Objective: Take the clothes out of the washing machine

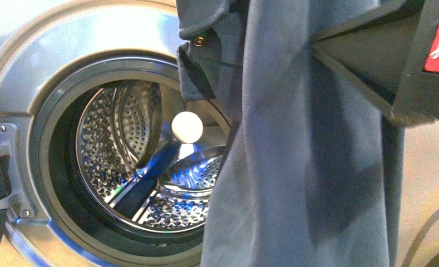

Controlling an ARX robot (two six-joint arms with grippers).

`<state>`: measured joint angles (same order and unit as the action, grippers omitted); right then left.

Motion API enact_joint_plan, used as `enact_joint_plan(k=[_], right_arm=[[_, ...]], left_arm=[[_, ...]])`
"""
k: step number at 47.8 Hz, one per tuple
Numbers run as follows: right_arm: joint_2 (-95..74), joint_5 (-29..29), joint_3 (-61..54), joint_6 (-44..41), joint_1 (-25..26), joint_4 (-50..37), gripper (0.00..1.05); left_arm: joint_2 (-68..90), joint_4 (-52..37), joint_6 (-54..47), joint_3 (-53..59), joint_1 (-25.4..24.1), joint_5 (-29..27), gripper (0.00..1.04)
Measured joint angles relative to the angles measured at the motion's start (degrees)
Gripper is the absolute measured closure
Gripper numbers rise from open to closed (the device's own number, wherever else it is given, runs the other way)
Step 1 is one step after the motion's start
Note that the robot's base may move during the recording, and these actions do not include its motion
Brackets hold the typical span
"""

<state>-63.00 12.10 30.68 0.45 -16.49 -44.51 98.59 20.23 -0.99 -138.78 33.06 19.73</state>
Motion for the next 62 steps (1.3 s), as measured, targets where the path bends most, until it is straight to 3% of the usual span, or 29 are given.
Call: enact_joint_plan(k=[10, 17, 47, 57, 62], right_arm=[[-2.19, 0.55, 0.02, -2.25, 4.57, -6.38, 0.08], [-4.98, 4.61, 0.57, -2.75, 6.73, -10.71, 0.08], [-13.2, 27.54, 10.84, 13.94, 7.45, -11.41, 0.08], [-13.4, 34.69, 10.1, 20.0, 4.5, -11.34, 0.08], [-13.97, 34.93, 9.53, 19.85, 2.27, -10.45, 0.08]], left_arm=[[0.0, 0.0, 0.0, 0.0, 0.0, -0.02, 1.0], [0.0, 0.0, 0.0, 0.0, 0.0, -0.02, 1.0], [0.0, 0.0, 0.0, 0.0, 0.0, 0.0, 1.0], [0.0, 0.0, 0.0, 0.0, 0.0, -0.02, 1.0], [0.0, 0.0, 0.0, 0.0, 0.0, -0.02, 1.0]])
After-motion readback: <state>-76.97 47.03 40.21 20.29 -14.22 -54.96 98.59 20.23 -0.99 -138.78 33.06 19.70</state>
